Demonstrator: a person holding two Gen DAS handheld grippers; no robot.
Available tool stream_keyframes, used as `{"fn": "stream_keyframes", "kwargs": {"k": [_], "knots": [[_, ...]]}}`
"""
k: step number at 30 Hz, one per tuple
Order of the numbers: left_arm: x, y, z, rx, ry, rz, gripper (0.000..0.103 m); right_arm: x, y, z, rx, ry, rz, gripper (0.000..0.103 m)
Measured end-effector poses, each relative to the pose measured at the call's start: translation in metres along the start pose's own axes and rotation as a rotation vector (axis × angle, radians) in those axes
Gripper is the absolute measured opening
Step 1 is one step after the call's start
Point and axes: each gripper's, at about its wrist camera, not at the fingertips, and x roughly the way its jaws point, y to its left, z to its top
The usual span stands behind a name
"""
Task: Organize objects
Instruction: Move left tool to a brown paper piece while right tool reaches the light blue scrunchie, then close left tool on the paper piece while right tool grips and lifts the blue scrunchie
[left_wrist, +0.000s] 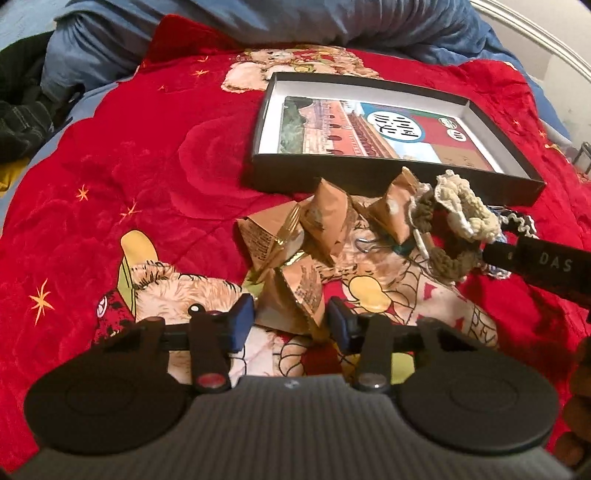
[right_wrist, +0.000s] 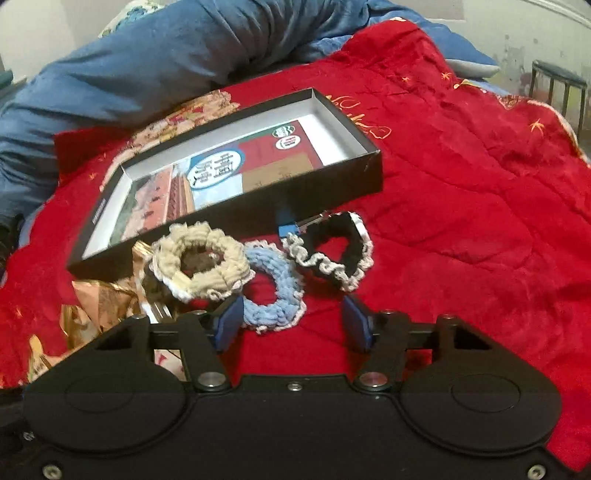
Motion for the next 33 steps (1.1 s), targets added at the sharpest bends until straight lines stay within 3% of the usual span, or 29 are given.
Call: {"fn": "stream_keyframes", "kwargs": {"k": [5,7,12,17,21,33], "knots": [[0.002,0.003,0.000,-0.017,0.014,-0.001,0.046,0.005,0.003,-0.001,0.030,0.010,0.013,0.047],[0.002,0.003,-0.001,-0.020,0.016,-0.003,0.045,0.007,0.005,0.000,0.030,0.025,0.026,0.037],[0.001,0.002,-0.003,-0.013,0.007,0.009,0.045,0.008,0.006,0.000,0.059,0.029,0.035,0.027],[-0.001,-0.010,-0.007,0.061,-0.010,0.049,0.045,0.008,0.004,0.002,0.083,0.044,0.080,0.019],[-0.003,-0.007,-0.006,0.037,-0.005,0.031,0.043,0.003,-0.003,0.006,0.136,0.048,0.116,0.012],[-0.018,-0.018,-0.008,0.089,-0.042,0.060,0.038,-0.016,-0.018,0.013,0.225,0.035,0.194,0.010]]}}
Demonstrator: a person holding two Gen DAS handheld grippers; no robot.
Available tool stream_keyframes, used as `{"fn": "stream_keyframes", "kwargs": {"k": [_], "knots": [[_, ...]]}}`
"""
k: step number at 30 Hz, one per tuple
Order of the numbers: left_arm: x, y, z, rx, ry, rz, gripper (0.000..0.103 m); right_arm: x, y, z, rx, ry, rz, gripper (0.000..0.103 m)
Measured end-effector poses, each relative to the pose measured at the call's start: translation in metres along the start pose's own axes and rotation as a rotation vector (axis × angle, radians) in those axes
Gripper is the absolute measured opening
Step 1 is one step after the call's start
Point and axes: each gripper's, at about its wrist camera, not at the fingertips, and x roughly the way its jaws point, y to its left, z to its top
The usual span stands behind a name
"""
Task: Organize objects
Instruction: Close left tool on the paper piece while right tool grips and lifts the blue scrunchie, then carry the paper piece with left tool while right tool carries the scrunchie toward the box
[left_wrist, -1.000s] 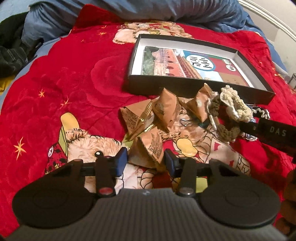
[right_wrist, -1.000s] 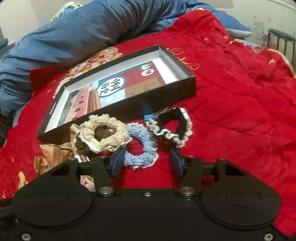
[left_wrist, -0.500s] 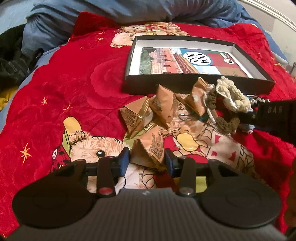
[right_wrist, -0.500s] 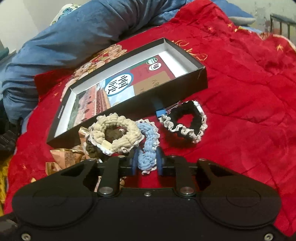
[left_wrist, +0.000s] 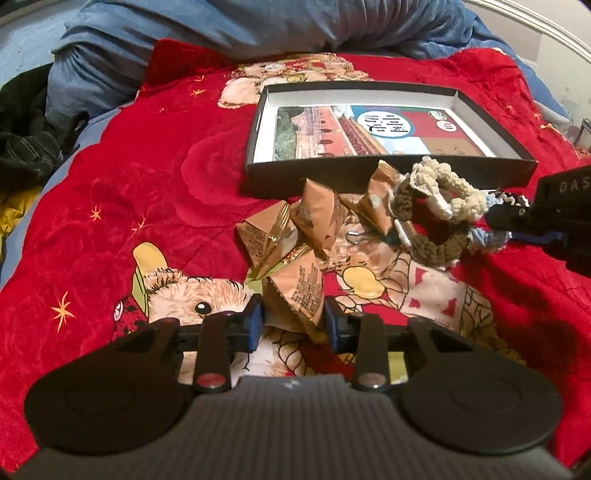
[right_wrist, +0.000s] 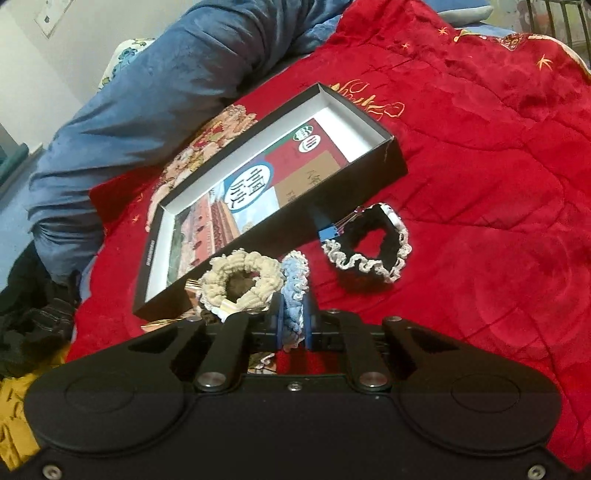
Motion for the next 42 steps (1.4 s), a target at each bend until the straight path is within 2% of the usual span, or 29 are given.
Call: {"fn": "stream_keyframes", "kwargs": {"k": [12,17,28,42], "knots": [[-0.016,0.003,0.006,-0.030,-0.054,-0.034,0.038,-0.028,0.000,0.008,0.052,-0.089,0.163,0.010],[-0.024,0.005,0.009,-0.051,-0.084,-0.086,0.038,-0.032,0.000,0.008,0.064,-0.094,0.187,0.010],[-0.045,0.013,0.014,-0.111,-0.164,-0.181,0.038,-0.044,0.009,0.010,0.018,-0.164,0.191,0.010],[-0.052,0.008,0.013,-0.089,-0.197,-0.219,0.039,-0.056,0.011,0.015,0.003,-0.171,0.294,0.011]]}}
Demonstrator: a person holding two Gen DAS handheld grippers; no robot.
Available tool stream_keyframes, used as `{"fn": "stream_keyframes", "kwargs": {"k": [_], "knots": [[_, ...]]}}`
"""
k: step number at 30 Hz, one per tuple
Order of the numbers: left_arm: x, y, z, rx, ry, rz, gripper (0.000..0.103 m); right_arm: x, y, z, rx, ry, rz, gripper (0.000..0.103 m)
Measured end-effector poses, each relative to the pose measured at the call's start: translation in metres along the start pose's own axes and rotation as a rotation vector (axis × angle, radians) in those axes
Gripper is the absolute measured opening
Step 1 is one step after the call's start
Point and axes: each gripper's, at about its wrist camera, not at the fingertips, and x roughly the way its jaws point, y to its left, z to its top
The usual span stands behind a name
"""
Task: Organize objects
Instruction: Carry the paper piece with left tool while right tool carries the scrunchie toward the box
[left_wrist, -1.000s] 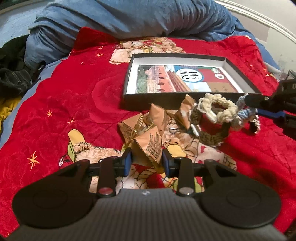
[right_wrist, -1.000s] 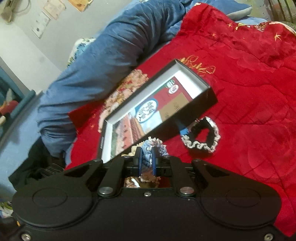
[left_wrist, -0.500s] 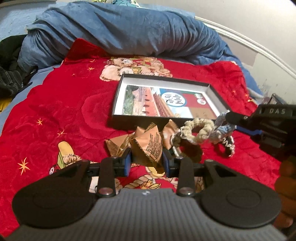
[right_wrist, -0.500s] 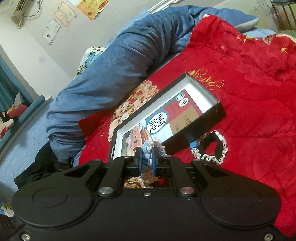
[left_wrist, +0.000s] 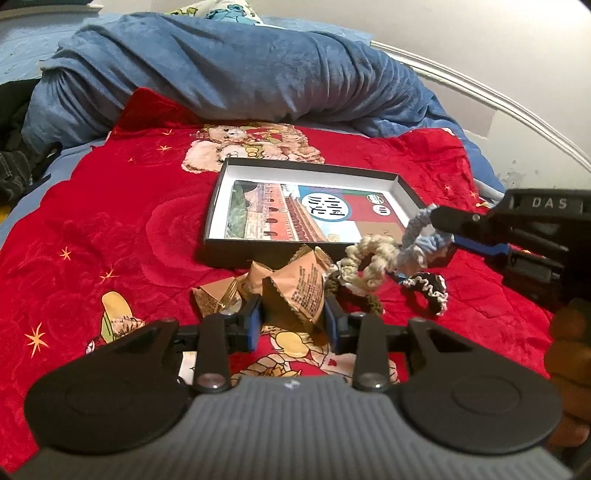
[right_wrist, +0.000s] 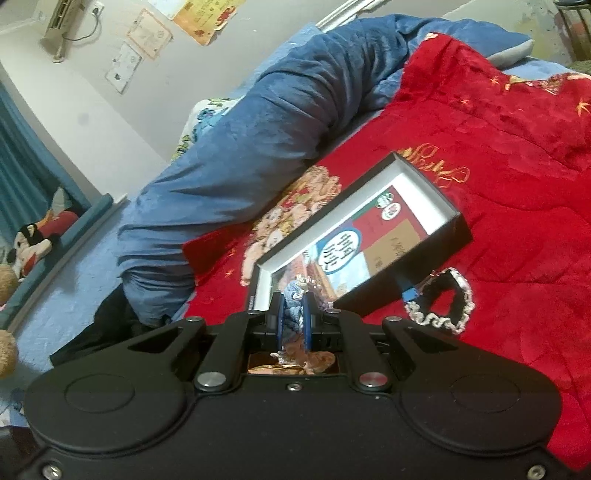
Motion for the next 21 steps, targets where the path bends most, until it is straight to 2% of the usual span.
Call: {"fn": "stream_keyframes", "kwargs": {"k": [13,21], "knots": [[-0.016,-0.001,0.007,-0.020,-0.080,-0.066,0.039,-0.003,0.016,-0.001,-0.050,-0.004,0.104,0.011],[-0.023,0.004,0.012,-0.028,-0.116,-0.058,0.039,-0.004,0.025,-0.002,-0.081,-0.010,0.155,0.011]]}}
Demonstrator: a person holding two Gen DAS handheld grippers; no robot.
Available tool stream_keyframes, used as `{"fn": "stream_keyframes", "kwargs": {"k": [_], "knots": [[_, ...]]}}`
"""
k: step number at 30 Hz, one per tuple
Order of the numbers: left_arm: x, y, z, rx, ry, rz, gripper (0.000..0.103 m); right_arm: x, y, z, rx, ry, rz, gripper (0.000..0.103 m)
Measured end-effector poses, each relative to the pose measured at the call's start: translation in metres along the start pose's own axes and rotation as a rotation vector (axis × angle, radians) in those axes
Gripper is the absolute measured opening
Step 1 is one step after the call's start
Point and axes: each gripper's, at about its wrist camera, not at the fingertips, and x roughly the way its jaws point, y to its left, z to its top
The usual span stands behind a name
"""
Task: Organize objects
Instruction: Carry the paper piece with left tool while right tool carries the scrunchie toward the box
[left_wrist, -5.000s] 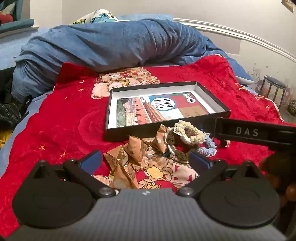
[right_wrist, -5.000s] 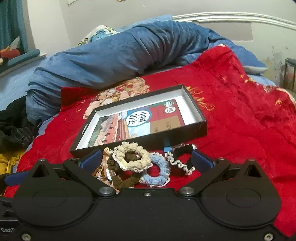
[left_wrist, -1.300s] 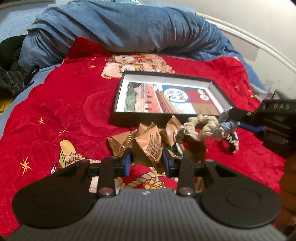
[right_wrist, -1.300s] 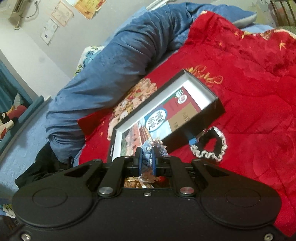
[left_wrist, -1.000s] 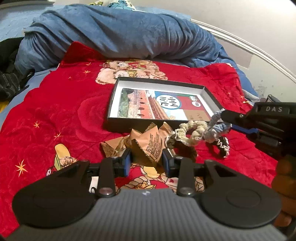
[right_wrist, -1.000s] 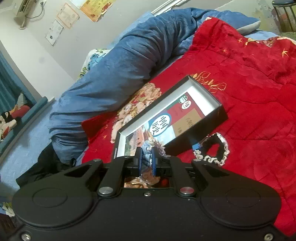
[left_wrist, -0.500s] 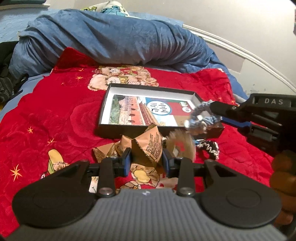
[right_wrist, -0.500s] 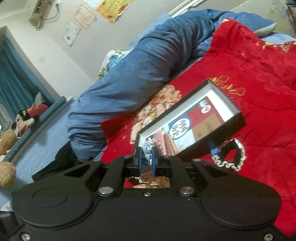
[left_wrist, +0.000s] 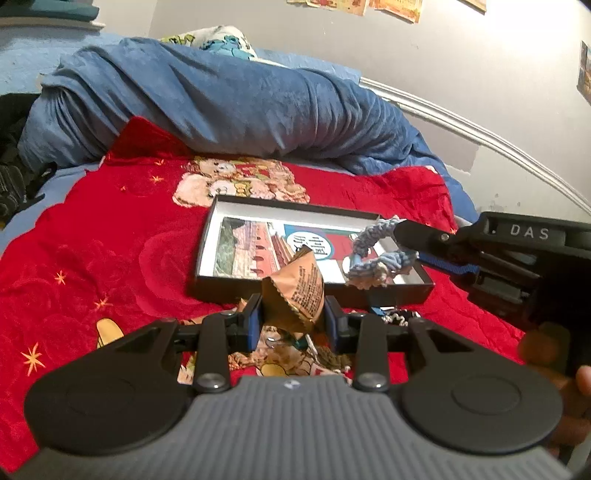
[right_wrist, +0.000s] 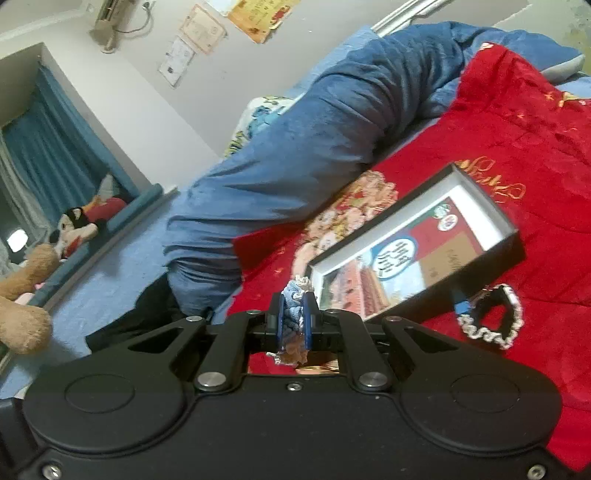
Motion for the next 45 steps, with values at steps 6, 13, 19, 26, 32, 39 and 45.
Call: {"fn": "stream_keyframes", "kwargs": {"k": [6,13,19,26,32,39,45], "knots": [[-0.007,0.003,0.009,0.008,-0.061,0.042,0.039,0.001,0.011,0.000,-0.033,-0.004,0.056,0.011],[-0.005,0.005,0.013,0.015,-0.077,0.053,0.039,0.004,0.011,0.001,-0.037,-0.002,0.066,0.011],[-0.007,0.009,0.016,0.002,-0.085,0.043,0.038,0.007,0.011,0.007,-0.056,-0.011,0.069,0.011],[-0.008,0.008,0.024,0.007,-0.111,0.046,0.038,0.005,0.010,0.018,-0.062,-0.026,0.083,0.011],[-0.001,0.013,0.039,0.000,-0.128,0.036,0.038,0.013,-0.007,0.034,-0.006,-0.021,0.076,0.011],[0.019,0.020,0.055,-0.032,-0.094,0.061,0.038,0.040,-0.020,0.045,0.088,0.010,0.097,0.011],[0.039,0.018,0.071,-0.024,-0.101,0.083,0.038,0.073,-0.016,0.050,0.068,-0.009,0.068,0.011]]}}
